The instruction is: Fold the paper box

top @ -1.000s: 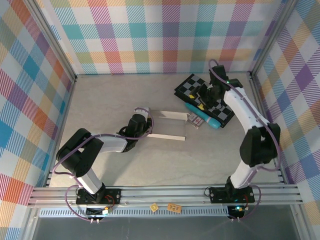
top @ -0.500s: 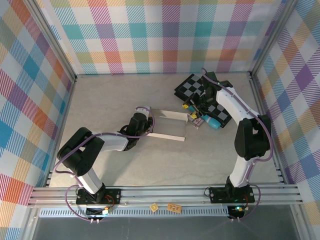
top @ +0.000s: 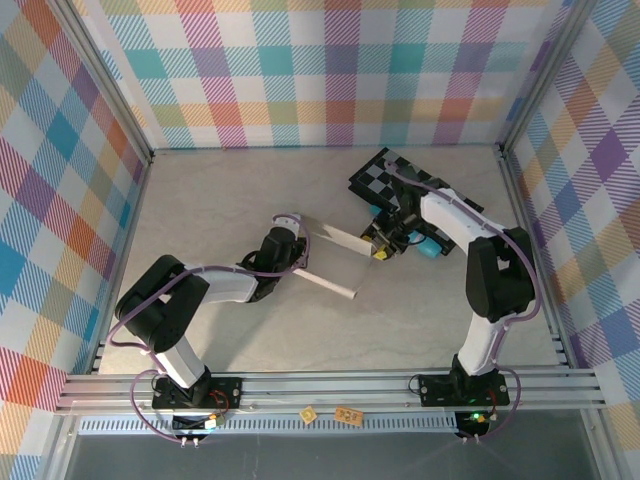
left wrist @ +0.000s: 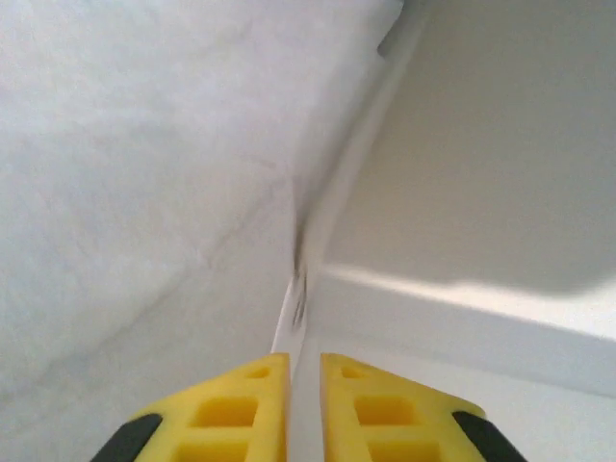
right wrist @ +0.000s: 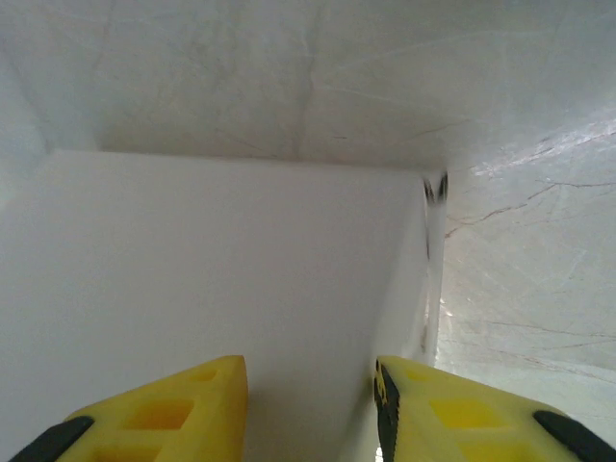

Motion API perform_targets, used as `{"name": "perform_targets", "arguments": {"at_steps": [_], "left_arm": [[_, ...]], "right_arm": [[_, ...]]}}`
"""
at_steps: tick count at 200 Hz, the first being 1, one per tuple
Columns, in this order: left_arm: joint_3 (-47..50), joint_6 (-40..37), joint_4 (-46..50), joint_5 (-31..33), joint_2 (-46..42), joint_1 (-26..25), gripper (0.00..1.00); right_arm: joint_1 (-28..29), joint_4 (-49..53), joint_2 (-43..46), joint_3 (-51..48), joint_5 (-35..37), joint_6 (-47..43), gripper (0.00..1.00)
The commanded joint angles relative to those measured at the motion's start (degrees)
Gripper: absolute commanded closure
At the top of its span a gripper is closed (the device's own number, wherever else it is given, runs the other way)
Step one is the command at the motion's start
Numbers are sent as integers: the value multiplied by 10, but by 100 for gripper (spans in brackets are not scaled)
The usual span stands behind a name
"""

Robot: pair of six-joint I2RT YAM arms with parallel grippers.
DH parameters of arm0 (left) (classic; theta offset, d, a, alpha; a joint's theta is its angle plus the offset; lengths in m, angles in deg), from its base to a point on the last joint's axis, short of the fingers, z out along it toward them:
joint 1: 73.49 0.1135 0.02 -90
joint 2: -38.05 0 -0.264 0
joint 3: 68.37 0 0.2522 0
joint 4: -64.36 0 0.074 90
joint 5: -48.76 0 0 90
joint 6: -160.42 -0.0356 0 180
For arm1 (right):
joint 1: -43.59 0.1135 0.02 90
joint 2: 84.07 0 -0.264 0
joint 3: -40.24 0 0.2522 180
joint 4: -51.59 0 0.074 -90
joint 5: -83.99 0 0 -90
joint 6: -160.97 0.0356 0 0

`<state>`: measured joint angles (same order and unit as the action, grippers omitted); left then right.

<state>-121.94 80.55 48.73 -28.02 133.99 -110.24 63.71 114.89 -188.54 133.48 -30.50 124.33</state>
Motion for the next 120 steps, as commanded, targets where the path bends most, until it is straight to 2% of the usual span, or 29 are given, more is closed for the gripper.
{"name": "perform_targets", "arguments": {"at_steps": [1,45,88,120], "left_arm": [[6,28,71,12,-18,-16,76],[33,67,113,28,-76,-18,68],[47,111,160,9,-155,-18,65],[-14,177,301,11,-233,-19,61]], "right_arm": [[17,-11,21,-19,15,7,61],[48,-46,36,-51,41,37,63],[62,-71,51,-65,53,74,62],[63,-76,57,-64,54,92,59]]}}
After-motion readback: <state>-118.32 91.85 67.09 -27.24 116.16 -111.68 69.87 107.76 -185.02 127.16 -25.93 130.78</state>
